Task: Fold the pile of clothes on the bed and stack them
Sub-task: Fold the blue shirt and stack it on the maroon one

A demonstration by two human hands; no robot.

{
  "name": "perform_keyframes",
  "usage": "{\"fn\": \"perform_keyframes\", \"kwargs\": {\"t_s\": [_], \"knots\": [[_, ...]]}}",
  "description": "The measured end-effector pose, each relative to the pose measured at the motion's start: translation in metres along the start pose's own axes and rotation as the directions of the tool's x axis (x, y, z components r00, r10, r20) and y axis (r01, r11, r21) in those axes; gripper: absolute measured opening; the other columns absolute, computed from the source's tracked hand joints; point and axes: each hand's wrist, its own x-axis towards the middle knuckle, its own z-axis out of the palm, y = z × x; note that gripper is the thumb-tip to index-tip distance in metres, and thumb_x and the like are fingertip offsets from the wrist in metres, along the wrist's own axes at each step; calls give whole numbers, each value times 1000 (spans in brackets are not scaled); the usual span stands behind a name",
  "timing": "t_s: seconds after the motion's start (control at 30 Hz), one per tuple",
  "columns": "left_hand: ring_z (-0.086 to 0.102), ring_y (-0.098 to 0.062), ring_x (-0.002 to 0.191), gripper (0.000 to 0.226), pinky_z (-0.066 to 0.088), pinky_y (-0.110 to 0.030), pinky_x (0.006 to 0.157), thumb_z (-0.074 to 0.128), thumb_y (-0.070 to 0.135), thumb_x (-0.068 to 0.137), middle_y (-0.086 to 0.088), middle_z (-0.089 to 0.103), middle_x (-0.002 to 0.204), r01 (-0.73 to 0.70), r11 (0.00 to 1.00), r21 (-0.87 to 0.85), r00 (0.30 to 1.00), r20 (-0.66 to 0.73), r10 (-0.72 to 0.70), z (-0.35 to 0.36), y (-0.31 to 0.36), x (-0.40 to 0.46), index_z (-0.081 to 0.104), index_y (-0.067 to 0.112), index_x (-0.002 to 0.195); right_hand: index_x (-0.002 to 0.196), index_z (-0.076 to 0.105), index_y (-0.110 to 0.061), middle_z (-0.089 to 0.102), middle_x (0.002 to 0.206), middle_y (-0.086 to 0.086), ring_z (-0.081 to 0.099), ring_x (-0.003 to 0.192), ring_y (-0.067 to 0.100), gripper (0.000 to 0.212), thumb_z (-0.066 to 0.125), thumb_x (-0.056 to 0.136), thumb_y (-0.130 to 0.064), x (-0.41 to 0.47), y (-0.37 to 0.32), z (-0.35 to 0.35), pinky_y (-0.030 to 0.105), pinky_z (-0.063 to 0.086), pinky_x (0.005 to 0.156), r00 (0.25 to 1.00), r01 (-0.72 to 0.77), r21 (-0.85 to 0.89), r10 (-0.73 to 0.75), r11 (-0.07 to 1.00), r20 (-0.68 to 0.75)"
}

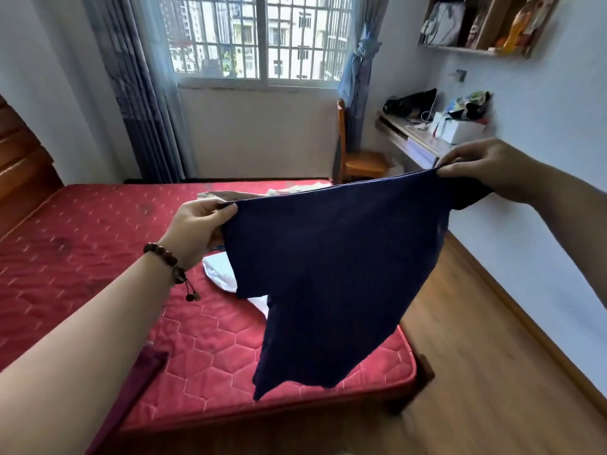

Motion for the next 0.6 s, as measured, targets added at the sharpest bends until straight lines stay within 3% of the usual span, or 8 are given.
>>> {"fn": "perform_keyframes", "kwargs": {"t_s": [0.1, 0.23, 0.33, 0.5, 0.6], "knots": [[65, -12, 64, 9, 58, -28, 58, 58, 7, 93, -1, 70, 75, 43, 999, 27, 999, -14, -42, 6, -28, 7, 66, 4, 90, 88, 74, -20, 69, 92, 10, 66, 91, 32, 7, 75, 82, -24, 19, 17, 12, 48, 58, 78, 998, -26, -70, 30, 997, 57], [63, -12, 66, 7, 60, -28, 64, 61, 8, 92, -6, 66, 80, 141, 987, 77, 988, -75, -136, 17, -90, 35, 64, 2, 90, 87, 74, -19, 69, 93, 13, 67, 81, 30, 5, 73, 85, -23, 60, 75, 44, 53, 59, 66, 979, -112, -96, 127, 989, 162], [64, -10, 67, 8, 58, -28, 65, 60, 7, 92, -3, 69, 80, 250, 964, 93, 961, -142, -236, 34, -154, 67, 67, 8, 88, 85, 75, -23, 71, 89, 5, 67, 88, 28, 3, 73, 84, -25, 100, 143, 76, 43, 60, 67, 963, -141, -137, 168, 980, 209], [61, -9, 60, 11, 56, -23, 58, 61, 5, 92, 1, 66, 70, 433, 892, 133, 884, -255, -391, 73, -274, 134, 66, 8, 83, 88, 73, -18, 70, 91, 7, 65, 84, 26, 4, 73, 84, -19, 174, 282, 142, 48, 60, 67, 913, -276, -132, 302, 952, 273], [60, -14, 60, 15, 54, -19, 52, 61, 3, 92, -1, 64, 66, 515, 836, 191, 838, -319, -443, 96, -345, 173, 65, 7, 78, 84, 72, -20, 69, 87, 2, 64, 83, 22, 2, 72, 84, -18, 213, 360, 185, 31, 57, 62, 900, -318, -150, 347, 936, 262]]}}
